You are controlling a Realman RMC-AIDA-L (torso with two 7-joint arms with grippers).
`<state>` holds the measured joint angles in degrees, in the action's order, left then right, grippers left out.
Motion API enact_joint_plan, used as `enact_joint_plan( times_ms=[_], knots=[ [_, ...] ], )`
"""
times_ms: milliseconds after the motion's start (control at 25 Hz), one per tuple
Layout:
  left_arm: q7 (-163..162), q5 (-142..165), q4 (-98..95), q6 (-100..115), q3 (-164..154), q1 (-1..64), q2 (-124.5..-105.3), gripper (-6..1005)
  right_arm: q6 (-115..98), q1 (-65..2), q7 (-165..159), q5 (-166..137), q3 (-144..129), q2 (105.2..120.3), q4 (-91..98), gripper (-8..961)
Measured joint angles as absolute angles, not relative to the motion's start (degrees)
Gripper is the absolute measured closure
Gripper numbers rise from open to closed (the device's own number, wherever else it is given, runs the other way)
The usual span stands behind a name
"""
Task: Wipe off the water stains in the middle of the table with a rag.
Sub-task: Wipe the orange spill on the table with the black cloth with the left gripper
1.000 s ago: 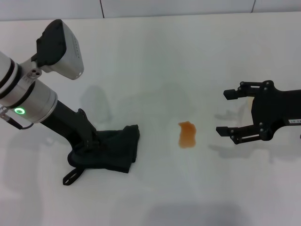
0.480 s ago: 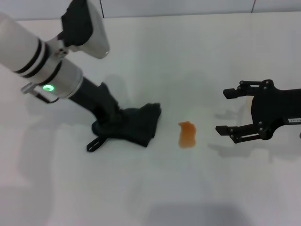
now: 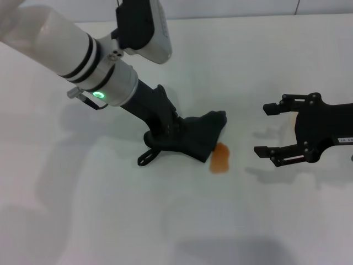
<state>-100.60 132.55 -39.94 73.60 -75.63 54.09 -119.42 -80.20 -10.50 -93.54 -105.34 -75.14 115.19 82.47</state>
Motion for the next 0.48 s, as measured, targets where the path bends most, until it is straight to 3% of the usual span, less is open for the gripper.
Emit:
enact_joint_plan(
  times_ms=[480],
  knots=[
    [-100.26, 126.51, -39.11, 69.36, -83.58, 54.14, -119.55, 940, -80.55, -9.98, -93.69, -106.70, -74.70, 115.13, 82.02, 96]
  ],
)
